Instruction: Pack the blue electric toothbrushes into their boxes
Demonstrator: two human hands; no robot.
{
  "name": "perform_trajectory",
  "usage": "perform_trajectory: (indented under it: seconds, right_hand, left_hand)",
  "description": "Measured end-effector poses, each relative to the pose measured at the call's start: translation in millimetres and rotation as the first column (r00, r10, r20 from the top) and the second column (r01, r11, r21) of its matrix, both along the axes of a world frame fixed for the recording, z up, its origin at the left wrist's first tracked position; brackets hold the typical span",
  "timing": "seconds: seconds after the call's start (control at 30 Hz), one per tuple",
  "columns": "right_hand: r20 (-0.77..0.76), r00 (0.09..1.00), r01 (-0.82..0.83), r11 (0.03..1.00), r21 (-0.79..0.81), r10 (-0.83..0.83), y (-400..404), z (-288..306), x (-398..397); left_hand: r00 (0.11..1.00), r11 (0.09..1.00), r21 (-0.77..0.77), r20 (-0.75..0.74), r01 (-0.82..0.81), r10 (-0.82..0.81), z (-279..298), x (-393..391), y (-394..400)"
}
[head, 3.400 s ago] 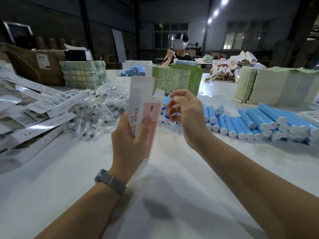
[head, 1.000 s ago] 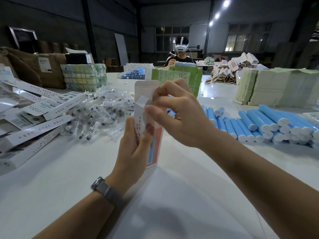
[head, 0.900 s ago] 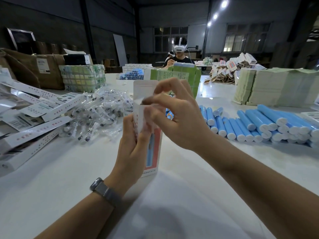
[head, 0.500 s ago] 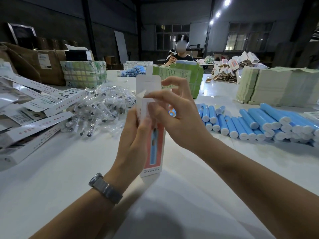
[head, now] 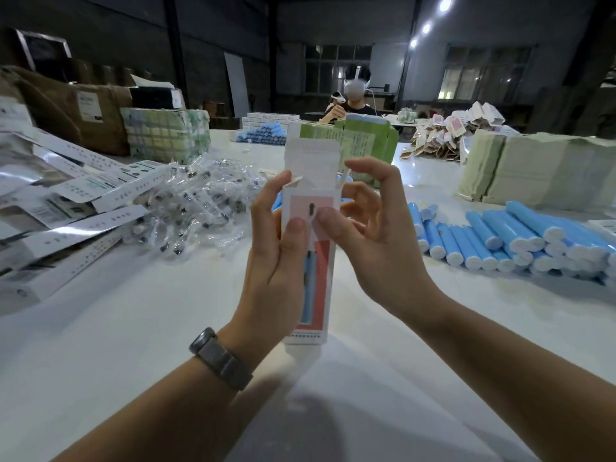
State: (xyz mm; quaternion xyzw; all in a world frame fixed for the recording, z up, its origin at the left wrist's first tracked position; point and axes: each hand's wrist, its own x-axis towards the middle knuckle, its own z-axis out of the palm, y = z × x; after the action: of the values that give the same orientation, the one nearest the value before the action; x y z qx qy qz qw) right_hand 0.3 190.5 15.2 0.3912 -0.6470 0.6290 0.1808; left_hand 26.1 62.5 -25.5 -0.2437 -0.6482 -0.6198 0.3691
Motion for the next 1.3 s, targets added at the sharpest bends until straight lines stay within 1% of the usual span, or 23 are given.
perform_trajectory:
  seconds: [0.1,0.17,0.33,0.5,0.57,0.67,0.77,0.83,1.03,1.17,1.3]
  right_hand:
    - [-0.069,0.997,0.023,0.998,0.064,-0.019,2.2,-0.8,-1.5]
    - [-0.085,0.996,0.021,0.995,0.092,-0.013,3.5,-1.2,-2.3]
    - [-0.031,0.998,-0.046,0.997,0.055,0.048,8.5,11.3,-7.8]
    - [-0.001,0.999,-0.033,0.994,0.104,0.033,12.8,13.3,-14.2]
    - [-0.014,1.000,-0.026,0.996,0.085,0.028,13.8,12.9,-15.1]
    - [-0.057,0.997,-0.046,0.999,0.007,0.046,15.6,17.2,-16.8]
    - [-0.046,0.997,-0.064,0.996,-0.054,0.062,14.3,19.1,-16.6]
    - [-0.047,0.998,-0.047,0.997,-0.058,0.044,12.9,18.9,-15.5]
    - [-0.113,0.993,-0.018,1.000,0.012,0.020,13.7,22.7,-11.1]
    - [-0.097,0.995,0.013,0.999,0.040,-0.009,12.6,21.2,-9.8]
    - [-0.076,0.997,-0.017,0.997,0.073,0.022,15.0,21.6,-8.2]
  left_hand:
    - [0.999,0.999,-0.001,0.011,0.039,-0.039,-1.0,-1.1,-0.2]
    - [0.999,0.999,-0.005,0.008,0.053,-0.053,-1.5,-1.8,-0.2]
    - [1.000,0.999,-0.021,-0.003,0.029,-0.029,-1.2,-4.9,-2.8]
    - [1.000,0.999,-0.040,0.014,0.008,-0.007,-1.4,-5.8,-4.1]
    - [1.000,0.999,-0.054,0.014,-0.001,0.002,-2.5,-5.9,-4.0]
    - [1.000,0.996,-0.091,0.011,-0.016,0.017,-3.8,-5.0,-2.7]
    - [0.999,0.994,-0.104,0.021,-0.029,0.032,-3.8,-3.7,-2.2]
    - [0.999,0.995,-0.094,0.022,-0.028,0.030,-2.8,-3.2,-1.8]
    - [0.999,0.996,-0.080,0.018,-0.044,0.046,-2.1,-2.0,-0.1]
    - [1.000,0.998,-0.056,-0.015,-0.019,0.018,-1.5,-1.7,1.7]
    - [1.000,0.999,-0.047,0.020,-0.015,0.016,-2.8,-4.0,-0.6]
